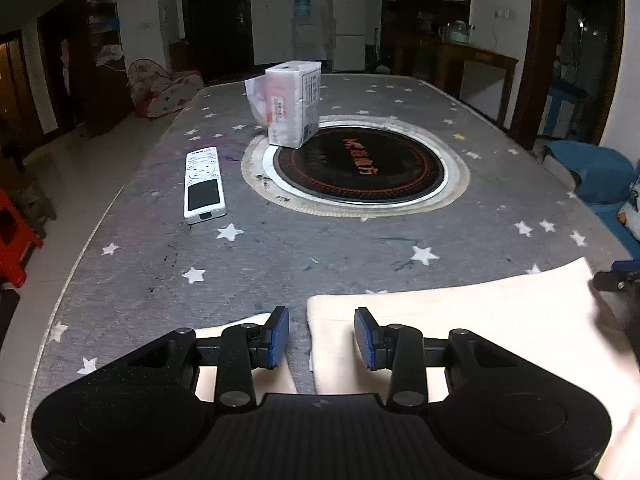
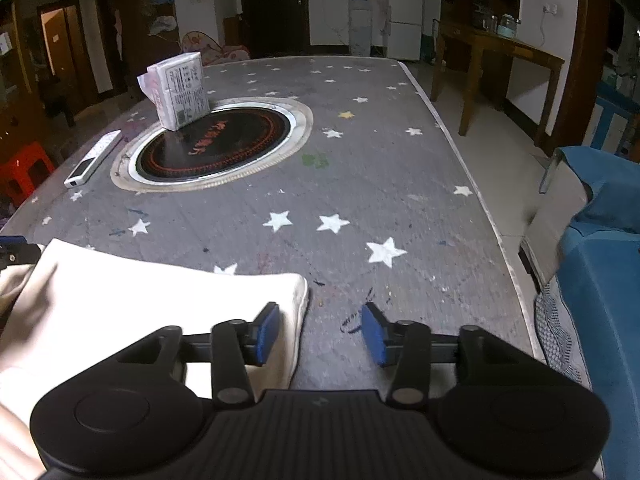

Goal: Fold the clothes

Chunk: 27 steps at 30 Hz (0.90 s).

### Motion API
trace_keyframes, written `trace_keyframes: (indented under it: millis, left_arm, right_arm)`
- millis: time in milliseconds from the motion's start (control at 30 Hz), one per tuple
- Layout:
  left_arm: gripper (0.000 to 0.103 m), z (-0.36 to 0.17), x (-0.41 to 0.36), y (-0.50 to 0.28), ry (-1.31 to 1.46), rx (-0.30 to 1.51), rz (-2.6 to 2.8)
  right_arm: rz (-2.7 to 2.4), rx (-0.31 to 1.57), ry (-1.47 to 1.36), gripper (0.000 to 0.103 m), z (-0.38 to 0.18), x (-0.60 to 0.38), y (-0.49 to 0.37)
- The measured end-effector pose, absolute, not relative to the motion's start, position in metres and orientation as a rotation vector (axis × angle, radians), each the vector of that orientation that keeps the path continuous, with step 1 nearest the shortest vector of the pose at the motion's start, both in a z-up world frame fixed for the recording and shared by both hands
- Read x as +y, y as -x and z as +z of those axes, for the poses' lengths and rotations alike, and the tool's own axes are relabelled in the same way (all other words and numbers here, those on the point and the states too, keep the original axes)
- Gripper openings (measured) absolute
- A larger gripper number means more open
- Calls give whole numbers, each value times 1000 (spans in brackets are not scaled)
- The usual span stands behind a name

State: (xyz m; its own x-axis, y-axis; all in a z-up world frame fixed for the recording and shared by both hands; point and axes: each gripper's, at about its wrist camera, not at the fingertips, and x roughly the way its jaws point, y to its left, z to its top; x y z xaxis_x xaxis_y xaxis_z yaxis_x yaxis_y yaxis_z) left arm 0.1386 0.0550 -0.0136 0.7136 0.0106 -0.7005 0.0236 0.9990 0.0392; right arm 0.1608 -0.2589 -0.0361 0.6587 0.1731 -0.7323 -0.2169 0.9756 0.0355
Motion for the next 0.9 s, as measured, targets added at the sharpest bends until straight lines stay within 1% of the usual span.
trace_keyframes:
  millis: [100, 200, 267, 300, 367, 400, 433, 467, 533, 800, 900]
  left_arm:
    - [42, -23, 56, -148, -45, 810, 0]
    - [40, -30, 56, -154, -39, 832, -23]
    - [33, -31, 56, -156, -36, 835, -44]
    - [25, -31, 55, -157, -35, 835, -55]
    - [14, -31, 55, -159, -38, 832, -73]
    - [10, -30, 54, -160, -48, 825, -77]
    - [8, -29, 54, -162, -58, 819, -80]
    - [7, -28, 54, -163, -60, 813, -83]
    - [6, -25, 55, -168, -53, 799, -83]
    - [5, -24, 58, -200, -35, 756, -39]
    - [6, -29, 57, -211, -44, 754, -24]
  right_arm:
    - [228, 824, 62, 47, -37, -257, -167]
    - [258, 831, 74, 46, -39, -251, -172]
    - [278, 840, 88, 43, -41, -246, -175]
    - [282, 845, 95, 41, -42, -244, -177]
    - [296, 857, 107, 19, -45, -240, -180]
    - [304, 859, 103, 16, -46, -239, -181]
    - [312, 860, 99, 9, -46, -238, -183]
    - [312, 850, 114, 7, -44, -236, -184]
    - [309, 823, 136, 6, -39, -233, -188]
    - [283, 727, 209, 6, -22, -219, -222]
    - [279, 737, 222, 6, -28, -214, -235]
